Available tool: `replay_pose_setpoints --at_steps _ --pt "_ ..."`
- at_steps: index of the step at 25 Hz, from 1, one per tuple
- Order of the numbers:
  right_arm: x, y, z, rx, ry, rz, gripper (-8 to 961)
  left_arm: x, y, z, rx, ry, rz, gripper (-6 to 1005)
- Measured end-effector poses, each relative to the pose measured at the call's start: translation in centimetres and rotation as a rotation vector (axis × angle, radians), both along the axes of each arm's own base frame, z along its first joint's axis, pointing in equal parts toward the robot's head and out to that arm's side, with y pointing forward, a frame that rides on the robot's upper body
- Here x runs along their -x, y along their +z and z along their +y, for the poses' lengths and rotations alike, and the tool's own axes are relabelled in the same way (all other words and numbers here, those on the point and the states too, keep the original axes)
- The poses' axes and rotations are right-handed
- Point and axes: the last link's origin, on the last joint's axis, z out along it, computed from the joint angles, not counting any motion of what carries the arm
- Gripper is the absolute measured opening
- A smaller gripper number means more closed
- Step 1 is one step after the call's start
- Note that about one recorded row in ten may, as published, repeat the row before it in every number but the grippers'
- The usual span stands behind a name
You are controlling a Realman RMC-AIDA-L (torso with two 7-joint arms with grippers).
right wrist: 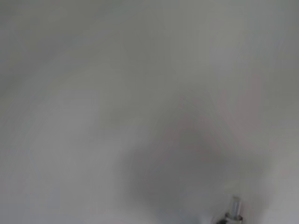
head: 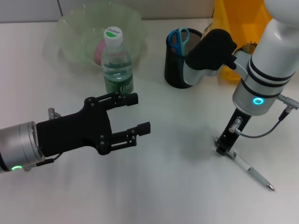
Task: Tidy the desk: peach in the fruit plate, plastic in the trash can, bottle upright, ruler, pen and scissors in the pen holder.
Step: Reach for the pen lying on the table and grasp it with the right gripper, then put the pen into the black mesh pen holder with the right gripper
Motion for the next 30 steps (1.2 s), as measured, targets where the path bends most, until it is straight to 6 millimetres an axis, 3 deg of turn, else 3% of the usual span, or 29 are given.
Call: replay_pose_setpoints --at_steps 9,30 --pt "0.1 -0.1 -0.1 0.007 0.0 0.004 172 0.1 0.0 0.1 -0.006 0.002 0.006 724" --pt "0.7 0.9 -0.7 -0.045 0.054 0.143 173 0.2 0.0 0.0 -0.011 0.006 0.004 724"
